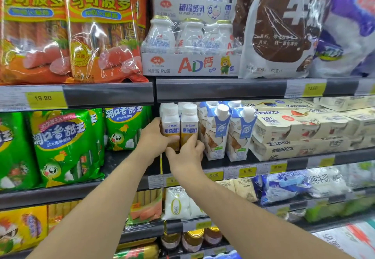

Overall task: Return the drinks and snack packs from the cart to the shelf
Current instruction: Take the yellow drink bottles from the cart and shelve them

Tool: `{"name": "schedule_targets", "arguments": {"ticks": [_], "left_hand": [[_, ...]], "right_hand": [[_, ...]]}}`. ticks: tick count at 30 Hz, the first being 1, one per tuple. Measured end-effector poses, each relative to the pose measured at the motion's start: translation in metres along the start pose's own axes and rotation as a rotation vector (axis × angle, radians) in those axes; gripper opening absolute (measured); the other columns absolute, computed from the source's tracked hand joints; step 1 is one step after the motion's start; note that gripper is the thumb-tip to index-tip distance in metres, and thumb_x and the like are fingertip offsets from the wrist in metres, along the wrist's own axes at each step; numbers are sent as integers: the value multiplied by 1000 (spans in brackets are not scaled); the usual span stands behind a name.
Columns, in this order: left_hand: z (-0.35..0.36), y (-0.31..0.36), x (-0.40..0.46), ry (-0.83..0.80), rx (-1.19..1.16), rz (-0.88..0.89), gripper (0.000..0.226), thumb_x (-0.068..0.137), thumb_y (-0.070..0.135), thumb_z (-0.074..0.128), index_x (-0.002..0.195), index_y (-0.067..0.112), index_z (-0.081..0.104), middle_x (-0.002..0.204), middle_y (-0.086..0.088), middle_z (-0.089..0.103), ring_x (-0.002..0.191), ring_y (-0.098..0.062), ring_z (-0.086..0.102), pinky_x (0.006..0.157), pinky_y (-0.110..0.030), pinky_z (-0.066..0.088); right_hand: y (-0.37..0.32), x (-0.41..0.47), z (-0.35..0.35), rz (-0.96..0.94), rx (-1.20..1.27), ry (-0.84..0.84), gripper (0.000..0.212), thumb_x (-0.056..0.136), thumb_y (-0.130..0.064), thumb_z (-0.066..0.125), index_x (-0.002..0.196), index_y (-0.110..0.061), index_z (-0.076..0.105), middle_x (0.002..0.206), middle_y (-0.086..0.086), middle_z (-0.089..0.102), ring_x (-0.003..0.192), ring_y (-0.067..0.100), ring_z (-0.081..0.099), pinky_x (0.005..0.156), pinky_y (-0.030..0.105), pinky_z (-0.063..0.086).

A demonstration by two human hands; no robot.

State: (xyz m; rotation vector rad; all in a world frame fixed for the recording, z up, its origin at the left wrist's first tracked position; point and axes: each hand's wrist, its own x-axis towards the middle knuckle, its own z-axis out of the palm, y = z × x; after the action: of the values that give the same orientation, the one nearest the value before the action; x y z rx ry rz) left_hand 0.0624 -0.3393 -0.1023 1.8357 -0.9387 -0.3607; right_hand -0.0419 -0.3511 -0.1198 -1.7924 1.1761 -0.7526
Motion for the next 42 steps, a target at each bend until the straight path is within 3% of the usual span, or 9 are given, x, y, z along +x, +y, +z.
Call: {"name": "schedule_targets", "arguments": {"ticks": [6, 13, 16, 20, 27, 32, 36, 39, 42], "left_hand": [[3, 2, 0, 7, 34, 3, 62, 78, 18, 82, 132, 22, 53, 122, 1, 66, 103, -12, 56, 88, -31, 47], [4, 5, -4, 59, 119, 6, 60, 78, 21, 83, 130, 20, 53, 125, -3, 66, 116, -22, 61, 99, -43, 50], [5, 6, -6, 75, 143, 11, 59, 78, 22, 82, 130, 18, 53, 125, -5, 66, 117, -24, 61, 98, -41, 50], [3, 6, -8, 72, 174, 16, 61, 78, 24, 83, 131, 16, 53, 125, -6, 66, 117, -24, 60, 90, -32, 44], [-2, 3, -20, 0, 214, -37, 78, 75, 28, 85, 139, 12, 45, 133, -9, 62, 123, -26, 57, 98, -38, 46], [-28, 8, -56, -105, 503, -29, 82, 85, 47, 71, 149, 9, 36, 147, -12, 50, 134, -29, 47, 105, -39, 41], [-46, 31, -88, -246, 907, 63, 75, 89, 60, 56, 147, 15, 40, 144, -10, 49, 130, -30, 47, 106, -44, 43], [-29, 58, -108, -314, 1125, 159, 76, 87, 69, 48, 140, 14, 45, 137, -9, 52, 125, -30, 50, 104, -47, 43], [21, 89, -127, -338, 1152, 305, 73, 87, 69, 48, 137, 15, 47, 134, -7, 53, 122, -28, 49, 100, -44, 45]], "right_hand": [[-1, 6, -8, 2, 11, -12, 90, 94, -29, 59, 158, -11, -2, 158, 11, 14, 145, 30, 20, 119, 39, 23], [5, 7, -13, -24, 18, -60, 91, 93, -25, 61, 158, -11, -2, 163, 7, 5, 151, 26, 13, 124, 41, 19], [10, 5, -17, -26, 1, -81, 81, 92, -26, 61, 155, -11, 13, 160, 9, 15, 149, 26, 19, 123, 41, 21], [15, 4, -27, -21, -83, -136, 53, 94, -29, 61, 136, -4, 40, 146, 12, 35, 138, 25, 33, 117, 37, 30], [16, -2, -38, -90, -211, -191, 51, 95, -34, 60, 131, -2, 44, 142, 14, 39, 133, 27, 39, 111, 37, 35], [19, -23, -64, -265, -360, -341, 55, 98, -42, 54, 140, -8, 42, 139, 8, 43, 128, 24, 45, 96, 27, 38], [27, -35, -105, -396, -512, -406, 77, 98, -51, 50, 158, -13, 21, 161, 4, 26, 147, 21, 28, 119, 37, 29], [42, -46, -147, -422, -567, -377, 75, 97, -54, 50, 157, -16, 23, 160, 2, 30, 146, 20, 29, 118, 37, 28], [68, -58, -197, -424, -643, -318, 76, 97, -56, 47, 157, -15, 24, 160, 3, 29, 147, 22, 27, 120, 38, 27]]}}
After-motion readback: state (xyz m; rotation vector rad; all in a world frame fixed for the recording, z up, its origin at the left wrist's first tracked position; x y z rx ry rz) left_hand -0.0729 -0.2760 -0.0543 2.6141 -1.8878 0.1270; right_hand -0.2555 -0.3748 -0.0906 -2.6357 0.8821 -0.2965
